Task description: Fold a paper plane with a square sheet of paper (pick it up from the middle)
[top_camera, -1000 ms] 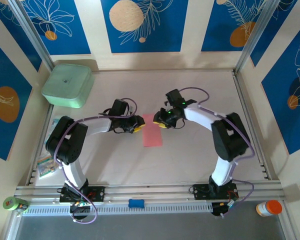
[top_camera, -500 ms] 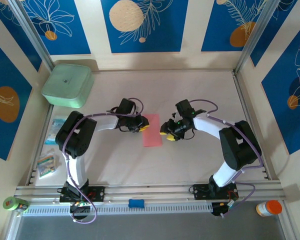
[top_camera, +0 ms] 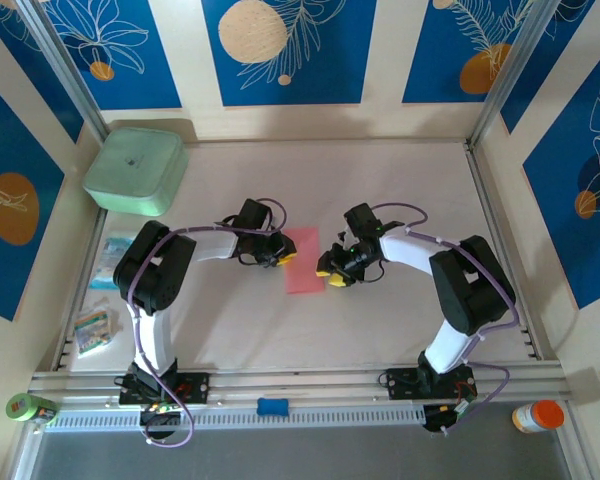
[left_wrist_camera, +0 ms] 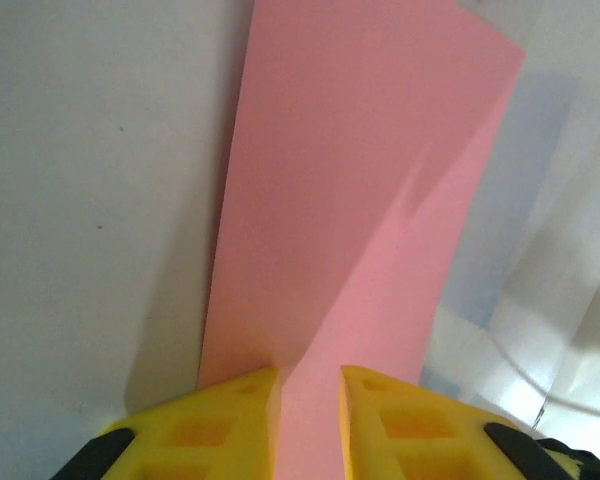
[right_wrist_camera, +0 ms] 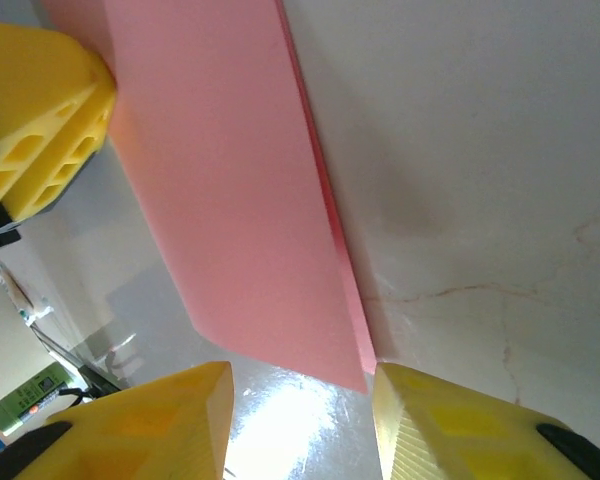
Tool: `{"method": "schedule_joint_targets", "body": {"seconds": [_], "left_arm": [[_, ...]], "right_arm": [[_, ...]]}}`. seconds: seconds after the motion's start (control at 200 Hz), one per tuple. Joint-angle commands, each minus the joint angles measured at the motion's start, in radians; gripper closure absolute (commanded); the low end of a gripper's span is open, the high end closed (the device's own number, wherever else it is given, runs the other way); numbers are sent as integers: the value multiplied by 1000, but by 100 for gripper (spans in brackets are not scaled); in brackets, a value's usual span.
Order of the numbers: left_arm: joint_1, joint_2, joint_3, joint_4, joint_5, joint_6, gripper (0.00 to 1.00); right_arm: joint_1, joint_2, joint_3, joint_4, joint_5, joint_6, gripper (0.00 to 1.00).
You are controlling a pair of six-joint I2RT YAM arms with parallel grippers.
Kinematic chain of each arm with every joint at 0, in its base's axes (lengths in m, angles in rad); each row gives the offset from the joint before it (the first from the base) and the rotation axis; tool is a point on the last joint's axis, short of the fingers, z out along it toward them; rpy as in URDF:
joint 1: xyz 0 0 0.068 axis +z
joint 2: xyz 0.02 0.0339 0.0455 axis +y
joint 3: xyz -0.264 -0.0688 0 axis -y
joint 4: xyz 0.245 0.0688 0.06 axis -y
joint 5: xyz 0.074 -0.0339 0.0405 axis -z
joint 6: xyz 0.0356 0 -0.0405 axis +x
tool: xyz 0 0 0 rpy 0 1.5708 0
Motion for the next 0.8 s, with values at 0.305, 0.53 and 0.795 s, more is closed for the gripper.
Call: {"method": "schedule_joint_targets", "body": {"seconds": [0.305, 0.53, 0.795], "left_arm": [[-4, 22, -21, -22, -12, 7, 77], [-3, 23, -22, -24, -12, 7, 77], [-4, 23, -25, -23, -12, 5, 77]], "right_arm": [[29, 42, 15, -2, -54, -39, 64], [41, 57, 25, -12, -53, -54, 63], [52, 66, 32, -1, -70, -64, 63]]}}
